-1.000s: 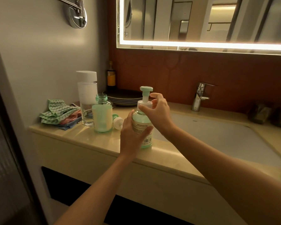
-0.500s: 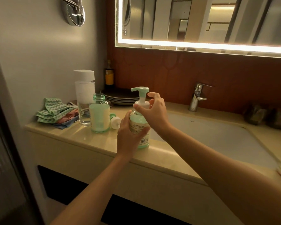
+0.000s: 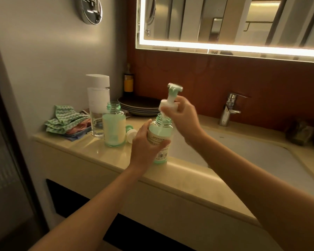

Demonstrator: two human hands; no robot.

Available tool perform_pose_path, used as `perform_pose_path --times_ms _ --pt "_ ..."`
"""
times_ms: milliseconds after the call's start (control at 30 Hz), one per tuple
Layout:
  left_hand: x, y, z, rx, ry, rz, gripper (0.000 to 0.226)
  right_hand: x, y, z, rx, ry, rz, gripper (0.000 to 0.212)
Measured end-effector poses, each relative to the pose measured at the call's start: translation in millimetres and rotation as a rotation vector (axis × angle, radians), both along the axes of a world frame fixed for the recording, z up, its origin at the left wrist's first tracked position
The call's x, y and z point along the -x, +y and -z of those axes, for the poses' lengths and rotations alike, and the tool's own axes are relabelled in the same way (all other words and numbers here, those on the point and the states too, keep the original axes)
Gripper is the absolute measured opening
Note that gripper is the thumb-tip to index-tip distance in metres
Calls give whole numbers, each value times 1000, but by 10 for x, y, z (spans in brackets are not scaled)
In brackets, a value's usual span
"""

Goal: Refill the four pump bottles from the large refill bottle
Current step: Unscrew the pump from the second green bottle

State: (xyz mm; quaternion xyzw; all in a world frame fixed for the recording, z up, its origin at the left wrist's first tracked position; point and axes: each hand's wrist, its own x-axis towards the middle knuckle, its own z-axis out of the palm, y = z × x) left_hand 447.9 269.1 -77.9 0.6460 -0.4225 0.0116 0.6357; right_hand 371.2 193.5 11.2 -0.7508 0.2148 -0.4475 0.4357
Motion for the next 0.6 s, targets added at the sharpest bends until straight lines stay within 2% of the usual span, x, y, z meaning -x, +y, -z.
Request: perform_pose_path --times_ms 167,200,267,367,467,600 --pt "-205 -99 -83 -31 45 -68 76 188 -362 -600 -85 -269 91 11" --pt "-259 -133 -102 -40 57 -76 76 230 -476 -673 -115 -311 115 12" --pt "-342 -192 -142 -45 94 -87 75 296 -687 -687 -143 -347 175 31" --pt "-473 -343 -185 -57 147 -116 75 237 -939 -453 -170 -274 178 46" --pt "-606 -516 -166 -82 147 -147 76 35 -1089 -135 -265 -107 131 53" --pt "-768 -703 -156 -99 159 -187 78 -345 -1294 152 -328 99 116 47"
